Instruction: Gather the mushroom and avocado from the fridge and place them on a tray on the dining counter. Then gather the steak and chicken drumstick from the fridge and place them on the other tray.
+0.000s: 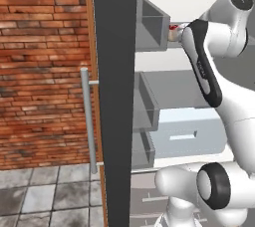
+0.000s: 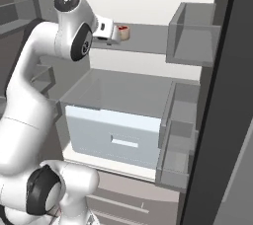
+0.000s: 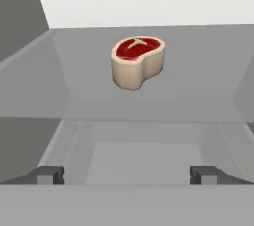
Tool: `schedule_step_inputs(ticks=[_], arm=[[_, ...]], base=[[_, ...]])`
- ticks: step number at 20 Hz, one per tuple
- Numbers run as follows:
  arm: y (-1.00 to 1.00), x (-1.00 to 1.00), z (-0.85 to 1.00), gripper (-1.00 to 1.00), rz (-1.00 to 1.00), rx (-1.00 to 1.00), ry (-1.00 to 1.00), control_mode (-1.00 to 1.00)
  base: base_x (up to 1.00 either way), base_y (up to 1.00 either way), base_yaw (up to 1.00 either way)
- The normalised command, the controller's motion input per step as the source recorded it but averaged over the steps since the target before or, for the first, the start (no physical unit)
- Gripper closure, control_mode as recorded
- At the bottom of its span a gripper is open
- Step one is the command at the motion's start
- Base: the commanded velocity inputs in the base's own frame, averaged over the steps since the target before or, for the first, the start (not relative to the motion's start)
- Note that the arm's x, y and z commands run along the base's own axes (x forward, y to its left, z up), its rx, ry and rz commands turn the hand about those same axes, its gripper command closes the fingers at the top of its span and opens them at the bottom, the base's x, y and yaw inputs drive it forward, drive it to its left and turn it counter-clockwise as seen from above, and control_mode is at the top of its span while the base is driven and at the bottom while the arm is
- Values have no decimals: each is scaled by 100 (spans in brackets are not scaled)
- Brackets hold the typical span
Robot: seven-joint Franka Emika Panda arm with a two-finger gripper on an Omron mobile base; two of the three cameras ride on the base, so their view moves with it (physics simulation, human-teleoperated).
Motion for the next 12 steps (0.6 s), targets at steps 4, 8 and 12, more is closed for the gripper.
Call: schedule_step_inputs(ticks=[4,8,12], arm=[[9,36,0,-100,-3,-2,0,-100],[8,37,0,-100,-4,-1,0,-100],[0,25,-4,-100,-8,-1,1,-100]], base=[[0,0,0],[0,0,0],[0,0,0]])
